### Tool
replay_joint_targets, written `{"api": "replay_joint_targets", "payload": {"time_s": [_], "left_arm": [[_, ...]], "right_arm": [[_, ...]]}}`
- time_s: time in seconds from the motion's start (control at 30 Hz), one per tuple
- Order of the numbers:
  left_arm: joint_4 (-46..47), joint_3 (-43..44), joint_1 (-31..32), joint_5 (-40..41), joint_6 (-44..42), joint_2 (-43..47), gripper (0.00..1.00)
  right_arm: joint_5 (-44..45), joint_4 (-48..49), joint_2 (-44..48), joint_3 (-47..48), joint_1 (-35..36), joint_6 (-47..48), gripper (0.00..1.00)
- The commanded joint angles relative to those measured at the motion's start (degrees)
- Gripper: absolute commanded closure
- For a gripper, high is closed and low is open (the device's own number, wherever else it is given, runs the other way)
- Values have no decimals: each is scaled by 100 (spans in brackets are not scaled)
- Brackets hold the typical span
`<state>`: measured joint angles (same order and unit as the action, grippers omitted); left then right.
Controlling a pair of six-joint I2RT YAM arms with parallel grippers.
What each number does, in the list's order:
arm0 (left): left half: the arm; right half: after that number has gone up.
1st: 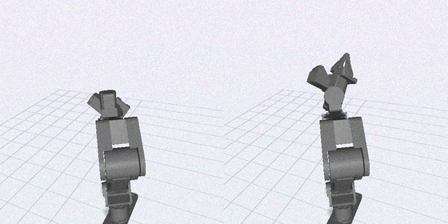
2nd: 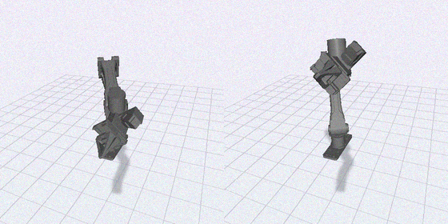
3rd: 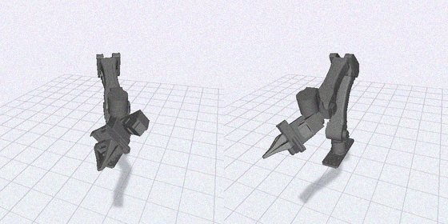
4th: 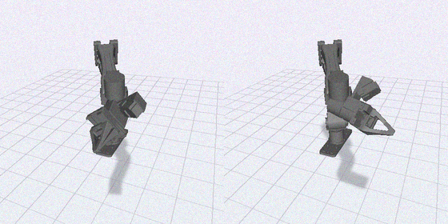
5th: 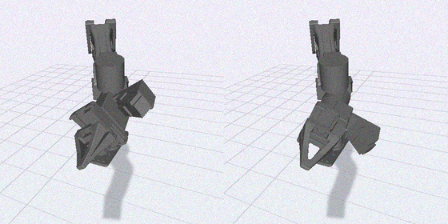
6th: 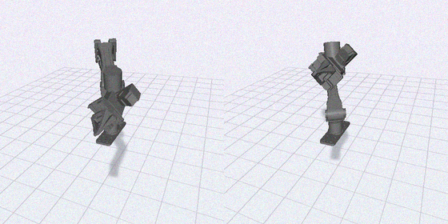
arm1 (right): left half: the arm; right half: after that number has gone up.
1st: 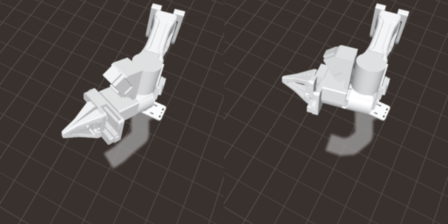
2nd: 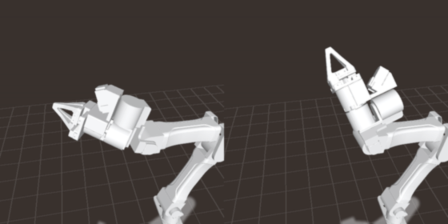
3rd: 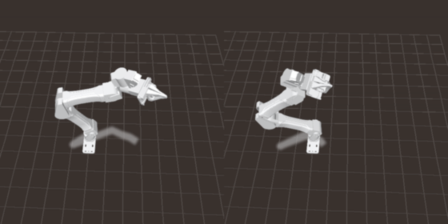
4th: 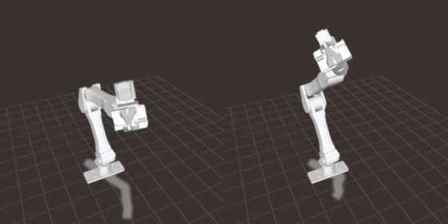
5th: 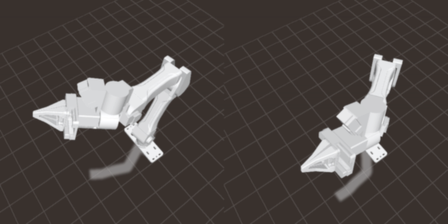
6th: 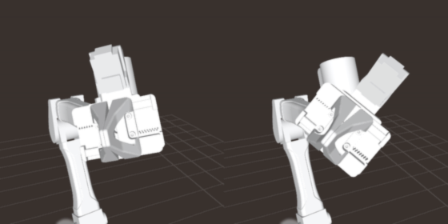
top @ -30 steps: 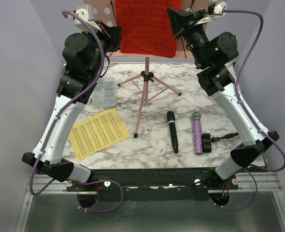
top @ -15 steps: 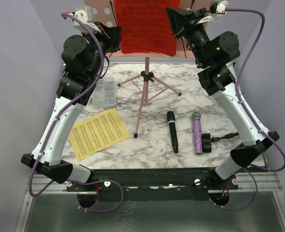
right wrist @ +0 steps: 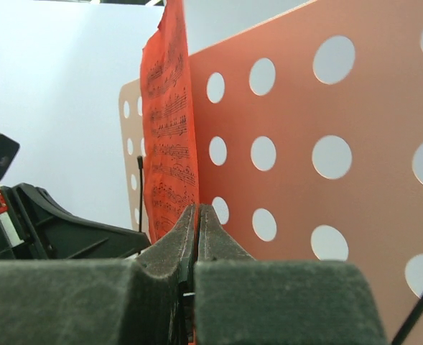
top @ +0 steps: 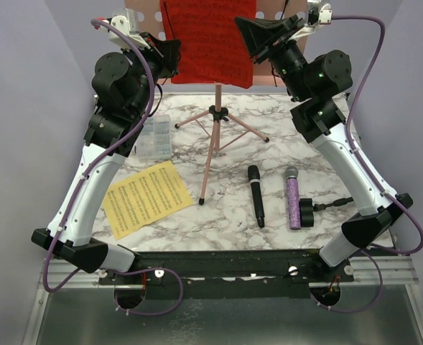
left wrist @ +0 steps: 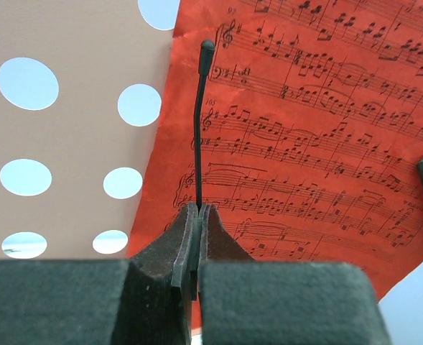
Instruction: Set up the instrument practice props
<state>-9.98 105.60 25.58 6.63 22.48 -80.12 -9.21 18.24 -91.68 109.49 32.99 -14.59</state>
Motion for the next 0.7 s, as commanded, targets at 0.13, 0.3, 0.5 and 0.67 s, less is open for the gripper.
{"api": "replay_joint_targets", "payload": {"time_s": [0.13,0.3,0.5,0.67], "left_arm": [[57,-56,-18,-140,11,207,100],[57,-48,-18,-162,20,220,100],[66,-66,-18,-171,50,233,100],[62,-57,-18,-204,80,234,100]], "right_arm": [[-557,431,-380,459,1,-260,100],[-694,513,-608,666,14,-394,100],[-813,684,-824,778,14,-490,100],[-889,803,-1002,901,30,-545,100]]}}
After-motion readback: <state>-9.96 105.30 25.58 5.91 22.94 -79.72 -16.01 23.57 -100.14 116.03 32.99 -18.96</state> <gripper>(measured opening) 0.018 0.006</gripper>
